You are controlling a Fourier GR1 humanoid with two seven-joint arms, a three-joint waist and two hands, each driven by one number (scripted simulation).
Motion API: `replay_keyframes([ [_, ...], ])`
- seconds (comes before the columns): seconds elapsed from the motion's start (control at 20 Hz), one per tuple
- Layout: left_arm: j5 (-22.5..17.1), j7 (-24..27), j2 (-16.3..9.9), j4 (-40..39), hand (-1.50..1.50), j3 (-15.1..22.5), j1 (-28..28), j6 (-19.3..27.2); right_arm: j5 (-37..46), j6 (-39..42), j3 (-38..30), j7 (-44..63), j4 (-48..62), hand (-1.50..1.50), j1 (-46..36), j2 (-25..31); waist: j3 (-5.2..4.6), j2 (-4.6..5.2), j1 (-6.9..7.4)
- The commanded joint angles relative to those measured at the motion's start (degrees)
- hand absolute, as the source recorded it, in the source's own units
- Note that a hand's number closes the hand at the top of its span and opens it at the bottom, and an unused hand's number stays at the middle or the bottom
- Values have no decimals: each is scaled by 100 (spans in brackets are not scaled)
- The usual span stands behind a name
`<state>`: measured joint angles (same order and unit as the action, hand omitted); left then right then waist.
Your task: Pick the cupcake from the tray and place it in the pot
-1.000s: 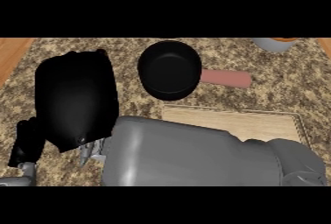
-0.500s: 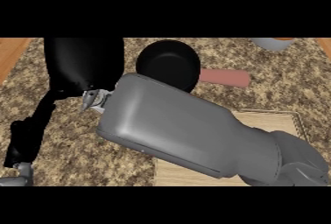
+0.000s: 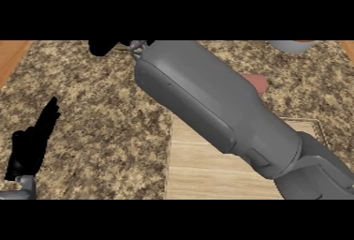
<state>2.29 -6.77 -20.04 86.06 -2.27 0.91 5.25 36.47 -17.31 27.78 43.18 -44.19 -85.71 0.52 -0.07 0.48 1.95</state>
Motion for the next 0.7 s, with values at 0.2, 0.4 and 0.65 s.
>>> replay_keyframes([
  [0.2,46,-234,2,298,0,65,55,-72,-168,-297,-698,-1560,1845,150,-276,56,-2,73,151],
  [0.4,69,214,55,169,0,59,-167,-116,106,-454,-589,-1981,2547,150,-200,112,-9,106,229],
  [0.65,79,-110,21,58,0,93,252,-190,-286,-680,-1019,-2211,2901,150,-241,-46,-8,175,339],
])
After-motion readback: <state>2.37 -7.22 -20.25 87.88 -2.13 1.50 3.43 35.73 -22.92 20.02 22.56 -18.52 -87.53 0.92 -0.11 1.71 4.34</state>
